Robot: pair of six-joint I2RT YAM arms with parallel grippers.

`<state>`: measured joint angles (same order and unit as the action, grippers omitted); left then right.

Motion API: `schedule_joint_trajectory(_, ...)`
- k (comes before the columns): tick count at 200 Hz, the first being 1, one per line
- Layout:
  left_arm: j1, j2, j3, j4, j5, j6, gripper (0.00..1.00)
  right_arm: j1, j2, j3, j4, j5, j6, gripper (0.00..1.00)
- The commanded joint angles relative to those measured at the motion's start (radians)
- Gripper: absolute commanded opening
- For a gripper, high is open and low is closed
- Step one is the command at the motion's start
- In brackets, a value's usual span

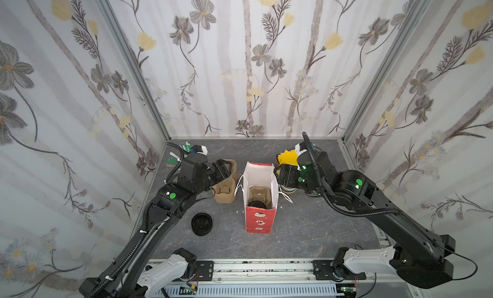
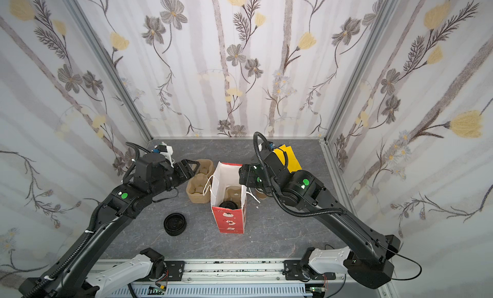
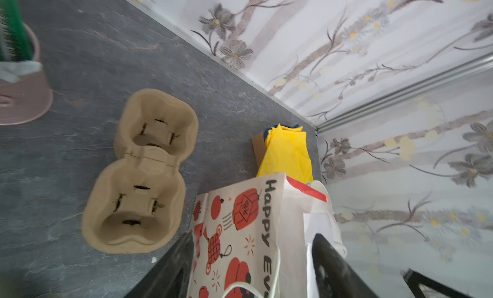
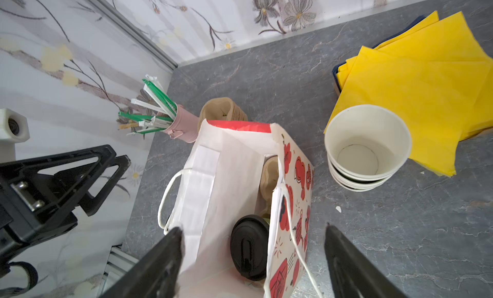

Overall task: Pack a coffee takeout order
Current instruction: Pick up the straw from the storage cup.

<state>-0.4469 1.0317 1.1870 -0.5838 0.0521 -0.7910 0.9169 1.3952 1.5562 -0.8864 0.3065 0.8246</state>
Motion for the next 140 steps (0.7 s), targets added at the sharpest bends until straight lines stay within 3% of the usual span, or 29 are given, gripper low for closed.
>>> schedule_joint_trajectory(1,0.069,0.051,0.06,-0.122,-0.106,-0.024,0.68,-0.03,-0.023,-0.02,0.055,0.072,-0.011,0.82)
schedule_joint_trajectory(69,0.223,0.308,0.298,-0.359,-0.173,-0.117,0.65,-0.186,0.007,0.003,0.091,0.112,-0.09,0.8)
schedule_joint_trajectory(140,0.306,0.638,0.667,-0.458,-0.336,0.015,0.61,-0.301,0.067,0.007,0.208,0.023,-0.193,0.79)
